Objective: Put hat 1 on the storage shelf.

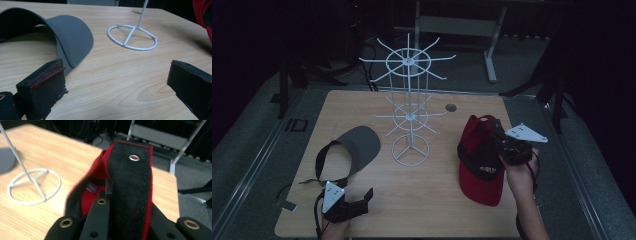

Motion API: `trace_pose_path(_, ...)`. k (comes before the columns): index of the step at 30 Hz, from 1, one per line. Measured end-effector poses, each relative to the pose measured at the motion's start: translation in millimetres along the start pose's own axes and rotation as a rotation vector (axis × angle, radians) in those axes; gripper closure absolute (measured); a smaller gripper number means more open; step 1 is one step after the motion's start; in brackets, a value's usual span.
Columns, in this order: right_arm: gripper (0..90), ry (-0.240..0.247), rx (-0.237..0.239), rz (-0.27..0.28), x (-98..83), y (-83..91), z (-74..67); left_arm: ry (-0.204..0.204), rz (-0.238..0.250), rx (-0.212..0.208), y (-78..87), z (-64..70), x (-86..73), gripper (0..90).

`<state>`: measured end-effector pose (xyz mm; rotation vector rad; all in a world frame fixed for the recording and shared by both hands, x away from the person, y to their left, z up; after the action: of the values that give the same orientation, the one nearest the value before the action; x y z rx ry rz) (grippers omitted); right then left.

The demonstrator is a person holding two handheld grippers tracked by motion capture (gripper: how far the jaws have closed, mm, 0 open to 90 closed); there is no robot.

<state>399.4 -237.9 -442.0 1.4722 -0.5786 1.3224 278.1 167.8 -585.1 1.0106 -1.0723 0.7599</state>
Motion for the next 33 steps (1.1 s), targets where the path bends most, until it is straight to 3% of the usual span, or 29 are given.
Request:
trace_pose_path(6, 87.0, 0.007, 0.001, 0.057, 19.1, 20.7, 2.8, -0.043, -0.025, -0.033, -0.2, 15.4, 7.1, 2.3)
trace_pose_path(9, 87.0, 0.002, -0.004, 0.076, 24.6, 28.6, 6.4, -0.063, -0.022, -0.066, 0.1, 27.6, 17.3, 2.7)
trace_pose_path(13, 86.9, -0.015, 0.007, 0.100, 30.6, 39.2, 9.1, -0.056, -0.030, -0.123, -2.0, 45.3, 33.3, 3.8)
trace_pose_path(17, 86.9, -0.017, 0.031, 0.125, 36.4, 49.0, 4.4, -0.097, -0.037, -0.159, -4.4, 64.4, 49.3, 4.3)
trace_pose_path(22, 86.9, -0.001, 0.047, 0.151, 43.8, 59.8, -1.9, -0.141, -0.004, -0.212, -8.3, 91.7, 74.1, 5.1)
trace_pose_path(26, 86.9, -0.005, 0.062, 0.161, 47.0, 67.6, -5.8, -0.157, 0.011, -0.235, -10.0, 104.3, 84.3, 5.1)
trace_pose_path(33, 86.9, 0.003, 0.074, 0.178, 50.6, 75.6, -11.3, -0.158, 0.019, -0.290, -14.9, 130.6, 107.6, 5.1)
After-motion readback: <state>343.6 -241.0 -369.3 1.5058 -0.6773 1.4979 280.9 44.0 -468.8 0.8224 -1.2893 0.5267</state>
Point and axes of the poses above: each handheld gripper's, and its own axes: y roughly backward along the jaws, x roughly out of its top, z roughly to its right, the point moved 9 cm from there along -y, roughly forward along the jaws, and after that the axes turned 5 degrees about z, right-handed, at the moved point
